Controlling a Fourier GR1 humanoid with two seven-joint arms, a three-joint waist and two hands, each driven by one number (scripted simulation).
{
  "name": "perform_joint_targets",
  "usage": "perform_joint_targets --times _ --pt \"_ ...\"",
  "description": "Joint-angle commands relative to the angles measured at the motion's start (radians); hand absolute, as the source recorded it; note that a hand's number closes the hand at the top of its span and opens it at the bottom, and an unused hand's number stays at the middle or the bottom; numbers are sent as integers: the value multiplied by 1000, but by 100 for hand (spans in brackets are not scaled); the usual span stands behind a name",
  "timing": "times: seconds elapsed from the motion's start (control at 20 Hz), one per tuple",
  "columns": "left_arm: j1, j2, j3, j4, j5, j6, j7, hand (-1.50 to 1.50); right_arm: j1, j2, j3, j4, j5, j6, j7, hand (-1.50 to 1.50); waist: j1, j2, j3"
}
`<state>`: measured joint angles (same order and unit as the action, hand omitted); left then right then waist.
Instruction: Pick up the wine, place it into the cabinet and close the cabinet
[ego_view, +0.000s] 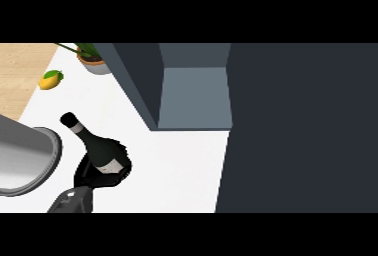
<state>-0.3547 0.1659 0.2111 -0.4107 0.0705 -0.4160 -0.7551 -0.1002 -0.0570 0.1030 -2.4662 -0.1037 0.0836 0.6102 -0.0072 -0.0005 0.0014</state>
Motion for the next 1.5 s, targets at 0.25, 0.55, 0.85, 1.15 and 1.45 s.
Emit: perform_joint_targets --times 0.25,0.55,0.85,1.15,1.45 --pt "12 -35 108 -36 147 -13 2 150 95 19 31 -57 -17 26 -39 -150 4 -1 -1" --pt "18 -52 153 -45 217 11 -25 150 6 -32 -99 -67 -146 35 43 -150 1 1 -2" --pt "60 -95 117 -248 280 29 100 150 69 22 11 -13 -25 49 -67 -150 8 -1 -1" --pt "161 -164 -48 -444 306 116 155 150 18 24 -10 -16 -42 20 -15 -150 10 -2 -1" --pt "264 -165 -252 -635 347 188 206 150 -53 -8 -77 -28 -93 18 53 -150 11 -2 -1"
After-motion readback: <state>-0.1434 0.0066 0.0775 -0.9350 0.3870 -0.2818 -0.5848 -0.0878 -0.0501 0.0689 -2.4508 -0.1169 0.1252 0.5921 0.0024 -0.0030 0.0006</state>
